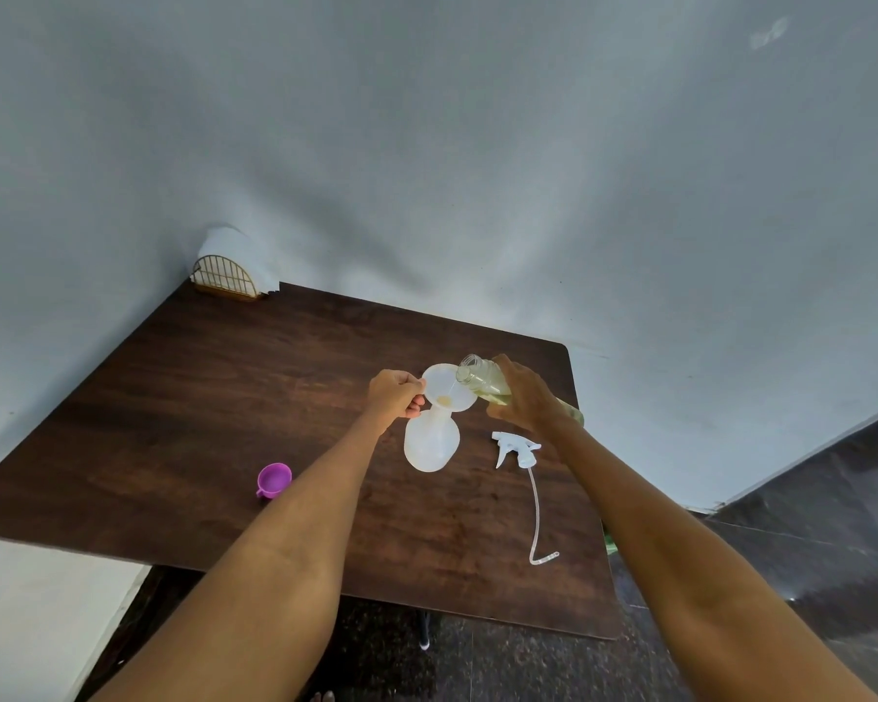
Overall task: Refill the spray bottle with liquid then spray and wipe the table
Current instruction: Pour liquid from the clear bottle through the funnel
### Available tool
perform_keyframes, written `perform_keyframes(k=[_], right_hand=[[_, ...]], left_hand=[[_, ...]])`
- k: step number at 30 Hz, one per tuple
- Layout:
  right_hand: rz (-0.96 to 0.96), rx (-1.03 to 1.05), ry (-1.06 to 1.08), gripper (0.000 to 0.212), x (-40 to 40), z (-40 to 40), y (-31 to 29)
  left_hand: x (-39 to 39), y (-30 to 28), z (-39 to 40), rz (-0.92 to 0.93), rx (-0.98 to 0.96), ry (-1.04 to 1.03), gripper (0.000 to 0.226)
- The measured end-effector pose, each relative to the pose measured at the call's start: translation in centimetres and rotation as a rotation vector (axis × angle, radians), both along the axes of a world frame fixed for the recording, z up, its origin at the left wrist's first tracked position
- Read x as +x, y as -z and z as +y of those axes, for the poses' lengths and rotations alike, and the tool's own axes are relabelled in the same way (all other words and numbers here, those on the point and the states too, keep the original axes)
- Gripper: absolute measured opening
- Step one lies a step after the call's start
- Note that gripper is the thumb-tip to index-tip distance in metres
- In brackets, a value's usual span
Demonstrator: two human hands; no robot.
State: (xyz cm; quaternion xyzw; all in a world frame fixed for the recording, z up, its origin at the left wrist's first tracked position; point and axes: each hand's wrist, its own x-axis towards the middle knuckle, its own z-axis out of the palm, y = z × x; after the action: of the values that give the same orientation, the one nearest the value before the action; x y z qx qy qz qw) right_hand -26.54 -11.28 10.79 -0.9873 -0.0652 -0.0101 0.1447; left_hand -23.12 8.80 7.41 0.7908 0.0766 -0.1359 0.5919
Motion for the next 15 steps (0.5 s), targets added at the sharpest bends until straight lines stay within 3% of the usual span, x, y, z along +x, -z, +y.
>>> perform_keyframes(k=[15], right_hand=[[0.021,-0.001,0.000,0.065,-0.35,0.00,-0.21]], left_hand=[[0.38,0.49,-0.16,-0.018,0.026,-0.024,0.018]])
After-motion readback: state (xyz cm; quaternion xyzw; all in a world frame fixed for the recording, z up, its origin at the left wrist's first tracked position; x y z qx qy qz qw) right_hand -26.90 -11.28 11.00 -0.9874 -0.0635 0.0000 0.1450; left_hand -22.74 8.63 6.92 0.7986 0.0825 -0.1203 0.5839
